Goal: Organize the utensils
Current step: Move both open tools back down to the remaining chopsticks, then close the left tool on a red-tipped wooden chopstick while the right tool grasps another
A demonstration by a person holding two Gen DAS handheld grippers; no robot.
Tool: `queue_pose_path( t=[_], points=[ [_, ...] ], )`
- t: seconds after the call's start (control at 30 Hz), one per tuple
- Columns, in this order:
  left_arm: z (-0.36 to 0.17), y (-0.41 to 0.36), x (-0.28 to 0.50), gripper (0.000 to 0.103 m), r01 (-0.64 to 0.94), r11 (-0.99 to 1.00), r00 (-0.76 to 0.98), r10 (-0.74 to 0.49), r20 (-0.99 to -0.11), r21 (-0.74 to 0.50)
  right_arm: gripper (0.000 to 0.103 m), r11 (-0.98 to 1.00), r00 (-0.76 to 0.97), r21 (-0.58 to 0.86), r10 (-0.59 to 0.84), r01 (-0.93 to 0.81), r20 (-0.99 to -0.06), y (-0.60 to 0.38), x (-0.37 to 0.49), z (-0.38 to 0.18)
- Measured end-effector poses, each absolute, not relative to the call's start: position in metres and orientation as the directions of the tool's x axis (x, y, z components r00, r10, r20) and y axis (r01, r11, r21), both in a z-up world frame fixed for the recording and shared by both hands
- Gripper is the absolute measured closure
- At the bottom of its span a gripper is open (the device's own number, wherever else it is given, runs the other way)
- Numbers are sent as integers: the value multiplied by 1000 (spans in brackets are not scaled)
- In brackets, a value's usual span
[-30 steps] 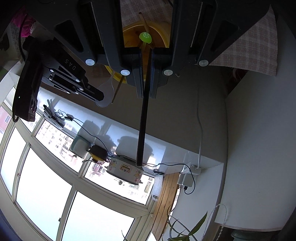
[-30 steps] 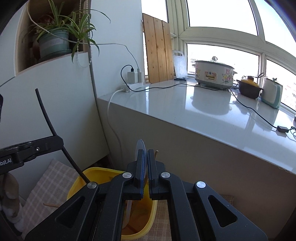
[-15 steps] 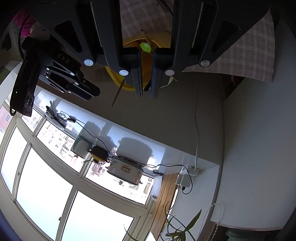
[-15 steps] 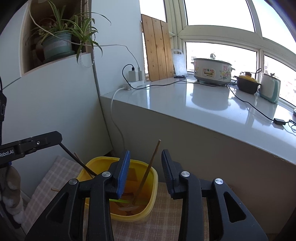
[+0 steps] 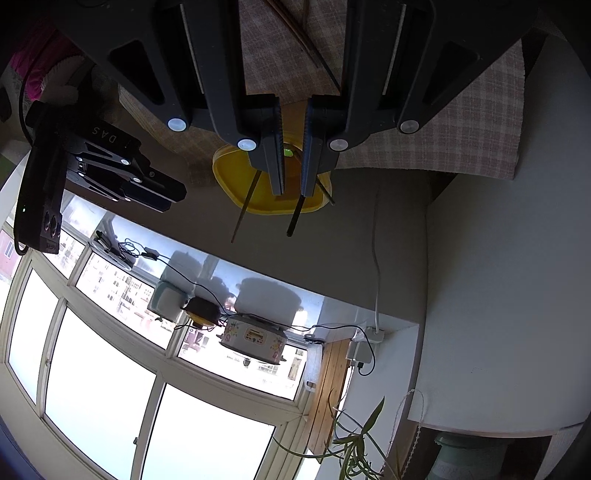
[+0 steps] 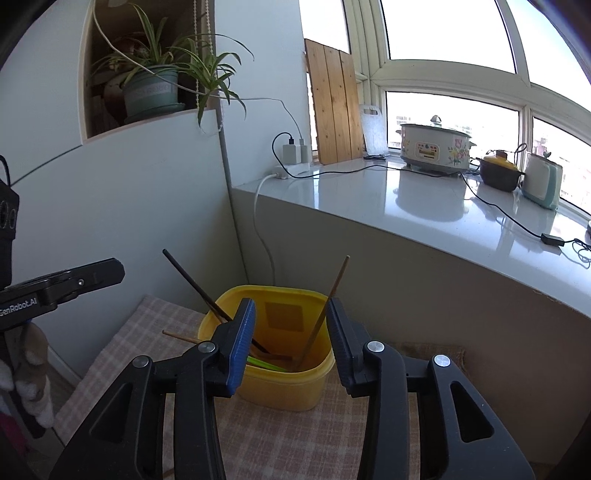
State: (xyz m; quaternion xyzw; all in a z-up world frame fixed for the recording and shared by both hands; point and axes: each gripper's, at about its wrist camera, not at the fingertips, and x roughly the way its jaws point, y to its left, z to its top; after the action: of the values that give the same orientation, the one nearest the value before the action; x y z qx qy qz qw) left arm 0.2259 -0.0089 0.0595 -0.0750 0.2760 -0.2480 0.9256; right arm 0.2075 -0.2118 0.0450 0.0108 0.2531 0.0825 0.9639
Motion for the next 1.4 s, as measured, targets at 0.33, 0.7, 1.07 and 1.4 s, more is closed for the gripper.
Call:
queue_pose_path(
  t=[0.33, 0.7, 1.07, 1.4],
  points=[
    [11, -6, 205, 97, 397, 885, 653, -457, -604, -241, 55, 980, 829, 48, 187, -191, -527, -195, 177, 23],
    [-39, -17, 193, 97, 420, 880, 539, -438, -719, -221, 36, 974, 769, 74, 214, -213, -602, -190, 167, -11],
    [-92, -30, 185, 97, 438, 869, 400, -416, -817, -228, 36, 958, 602, 192, 284, -213, -747, -190, 176, -68],
    [-123, -52, 167, 97, 487, 855, 317, -363, -876, -178, 37, 965, 560, 134, 242, -226, -792, -173, 172, -89]
  ],
)
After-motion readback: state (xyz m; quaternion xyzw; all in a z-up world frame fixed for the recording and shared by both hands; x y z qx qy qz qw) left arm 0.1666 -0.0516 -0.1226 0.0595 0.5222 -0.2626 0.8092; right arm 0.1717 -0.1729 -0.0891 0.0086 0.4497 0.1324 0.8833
